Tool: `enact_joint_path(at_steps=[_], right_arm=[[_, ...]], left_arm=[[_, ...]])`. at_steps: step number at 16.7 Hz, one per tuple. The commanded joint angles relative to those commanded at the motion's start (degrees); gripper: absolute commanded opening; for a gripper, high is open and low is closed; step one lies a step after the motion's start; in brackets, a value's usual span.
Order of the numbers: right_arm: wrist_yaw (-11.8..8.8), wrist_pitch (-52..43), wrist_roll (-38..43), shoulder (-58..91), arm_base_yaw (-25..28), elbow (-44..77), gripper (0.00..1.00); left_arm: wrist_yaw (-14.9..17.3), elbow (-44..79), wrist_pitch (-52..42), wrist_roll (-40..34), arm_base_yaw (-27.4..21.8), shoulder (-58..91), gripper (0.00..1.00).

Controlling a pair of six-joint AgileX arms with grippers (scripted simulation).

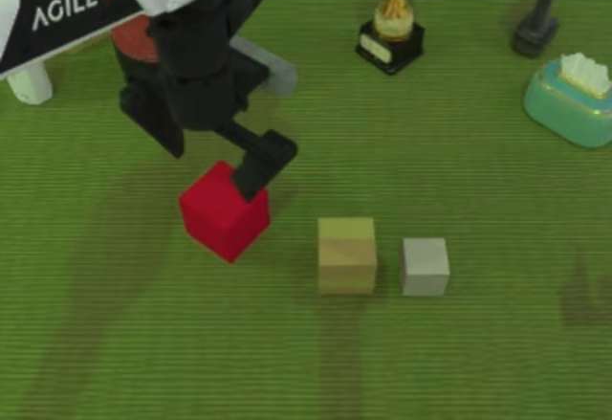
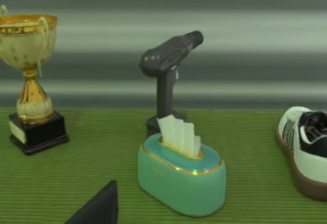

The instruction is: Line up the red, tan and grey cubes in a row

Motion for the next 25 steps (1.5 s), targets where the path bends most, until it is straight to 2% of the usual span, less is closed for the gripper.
enact_joint_path(at_steps=[5,12,17,25], right_arm=[[0.00,0.00,0.00,0.00,0.00,0.00,1.00],[0.00,0.00,0.00,0.00,0.00,0.00,1.00],[0.00,0.00,0.00,0.00,0.00,0.00,1.00],[0.00,0.00,0.00,0.00,0.00,0.00,1.00]], left_arm=[[0.00,-1.53,2.19,-0.13,-0.16,0.79,1.00],[0.05,-11.72,16.82,0.15,0.09,4.94,1.00],[0.05,-12.54,17.85,0.17,0.10,5.31,1.00],[0.05,-12.54,17.85,0.17,0.10,5.31,0.40]])
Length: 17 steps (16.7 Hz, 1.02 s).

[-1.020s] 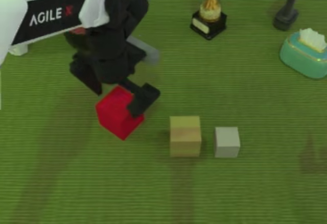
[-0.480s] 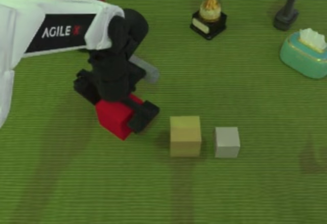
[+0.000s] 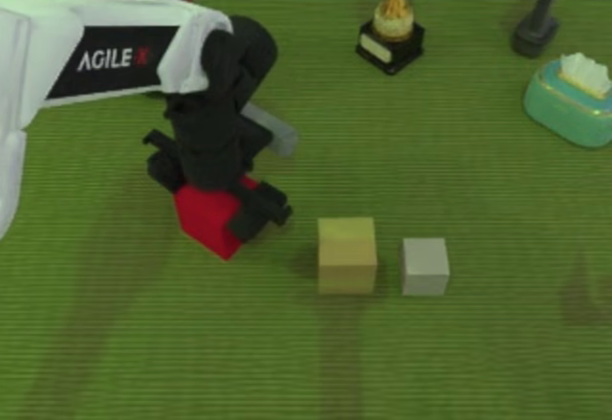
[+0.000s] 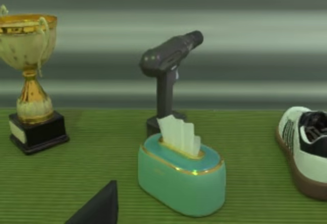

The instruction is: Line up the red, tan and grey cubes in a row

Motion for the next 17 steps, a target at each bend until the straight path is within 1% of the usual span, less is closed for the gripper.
enact_joint_path(at_steps=[5,6,15,17], right_arm=[[0.00,0.00,0.00,0.00,0.00,0.00,1.00],[0.00,0.00,0.00,0.00,0.00,0.00,1.00],[0.00,0.00,0.00,0.00,0.00,0.00,1.00],[0.00,0.00,0.00,0.00,0.00,0.00,1.00]], left_arm=[[0.00,0.00,0.00,0.00,0.00,0.00,0.02],[0.00,0.00,0.00,0.00,0.00,0.00,0.00],[0.12,0.23,-0.32,0.04,-0.18,-0.62,0.00],[0.18,1.92,-2.48,0.14,-0.16,-1.18,0.00]])
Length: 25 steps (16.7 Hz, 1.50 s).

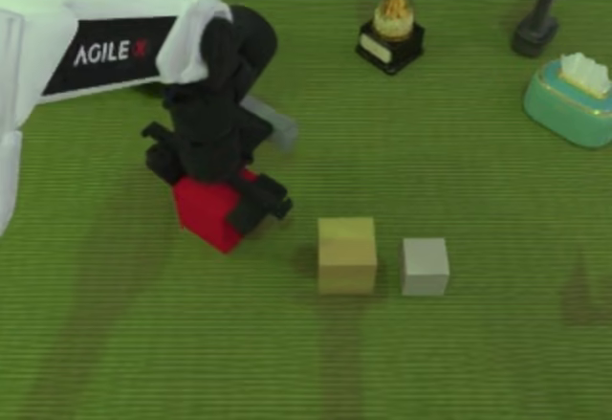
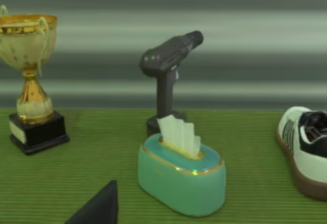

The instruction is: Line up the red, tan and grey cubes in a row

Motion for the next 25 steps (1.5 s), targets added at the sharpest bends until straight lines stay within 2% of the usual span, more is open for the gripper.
enact_joint_path(at_steps=[6,13,16,22,25], right_arm=[[0.00,0.00,0.00,0.00,0.00,0.00,1.00],[0.00,0.00,0.00,0.00,0.00,0.00,1.00],[0.00,0.00,0.00,0.00,0.00,0.00,1.00],[0.00,0.00,0.00,0.00,0.00,0.00,1.00],[0.00,0.00,0.00,0.00,0.00,0.00,1.00]], left_arm=[[-0.10,7.15,-11.01,-0.24,0.99,-3.65,0.00],[-0.09,6.86,-11.18,-2.23,0.31,-4.22,0.00],[-0.05,5.05,-11.15,-9.74,-1.06,-6.02,0.00],[-0.08,-0.93,-11.08,-34.69,-4.47,-11.34,0.00],[-0.12,-3.22,-10.79,-42.20,-5.68,-13.72,0.00]])
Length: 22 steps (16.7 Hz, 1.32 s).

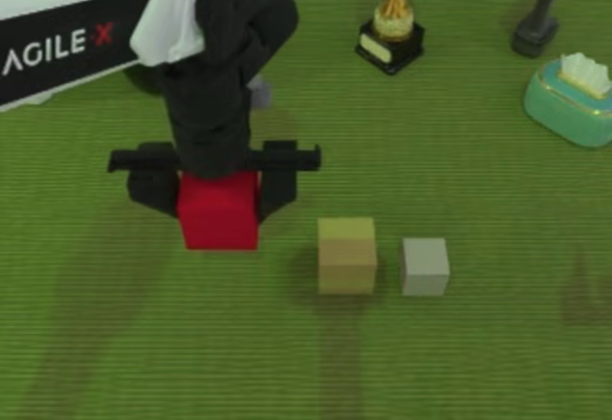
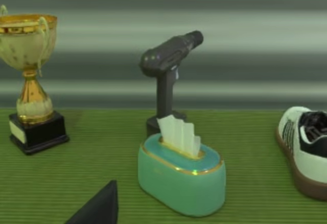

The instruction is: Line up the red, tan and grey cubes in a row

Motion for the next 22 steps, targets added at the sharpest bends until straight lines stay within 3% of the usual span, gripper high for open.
enact_joint_path(at_steps=[7,15,20,22], right_arm=[[0.00,0.00,0.00,0.00,0.00,0.00,1.00],[0.00,0.00,0.00,0.00,0.00,0.00,1.00],[0.00,0.00,0.00,0.00,0.00,0.00,1.00],[0.00,0.00,0.00,0.00,0.00,0.00,1.00]], left_arm=[[-0.02,-0.65,0.34,-1.85,-0.08,-0.58,0.00],[0.02,-9.75,13.69,-1.84,-0.24,3.37,0.00],[0.01,-10.58,14.71,-1.86,-0.26,3.78,0.00],[0.01,-10.58,14.71,-1.86,-0.26,3.78,0.15]])
